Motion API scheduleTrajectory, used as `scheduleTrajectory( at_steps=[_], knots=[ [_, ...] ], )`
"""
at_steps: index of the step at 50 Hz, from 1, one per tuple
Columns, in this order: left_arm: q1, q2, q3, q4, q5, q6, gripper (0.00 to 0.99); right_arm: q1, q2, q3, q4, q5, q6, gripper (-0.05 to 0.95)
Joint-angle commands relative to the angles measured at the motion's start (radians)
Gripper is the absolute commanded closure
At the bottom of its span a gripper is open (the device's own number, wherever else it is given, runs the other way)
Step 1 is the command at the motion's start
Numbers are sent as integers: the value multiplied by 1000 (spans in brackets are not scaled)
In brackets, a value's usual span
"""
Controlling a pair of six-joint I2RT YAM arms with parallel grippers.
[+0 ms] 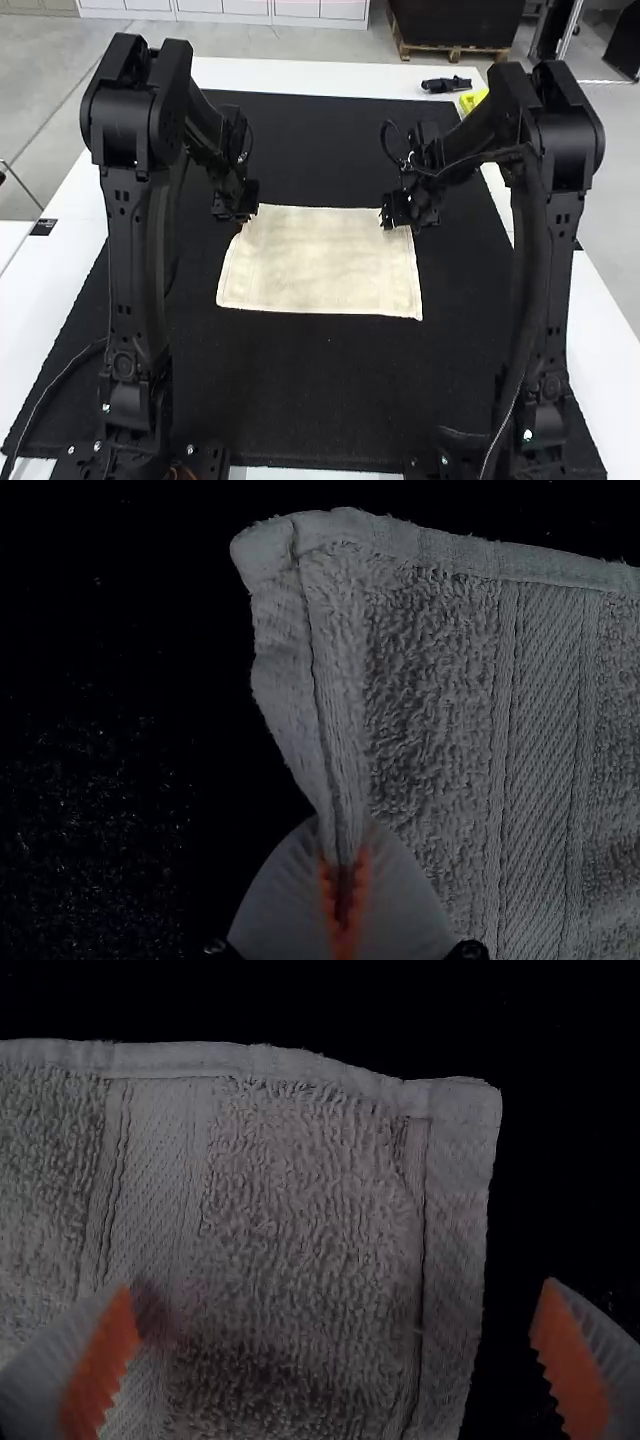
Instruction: Fold the towel.
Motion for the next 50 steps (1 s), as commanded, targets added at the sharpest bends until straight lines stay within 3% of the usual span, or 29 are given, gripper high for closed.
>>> scheduleTrajectory(
  at_steps=[1,3,4,5,8,21,34,50],
  knots=[
    [-2,-25,-6,13,16,6,974,-13,11,5,0,6,2,44],
    [-2,-25,-6,13,16,7,974,-14,11,5,0,6,6,238],
    [-4,-25,-6,13,16,7,974,-16,12,5,0,3,6,366],
    [-2,-25,-6,13,16,7,974,-17,11,5,1,0,6,577],
    [-4,-25,-6,10,16,7,975,-19,11,5,4,-3,0,934],
    [-2,-25,-3,13,15,7,975,-36,15,9,-38,-31,-9,920],
    [16,-28,41,5,9,10,975,-79,-26,59,-2,-37,-14,920],
    [77,-107,93,-96,-4,13,975,-91,-155,82,-118,-30,-69,920]
  ],
)
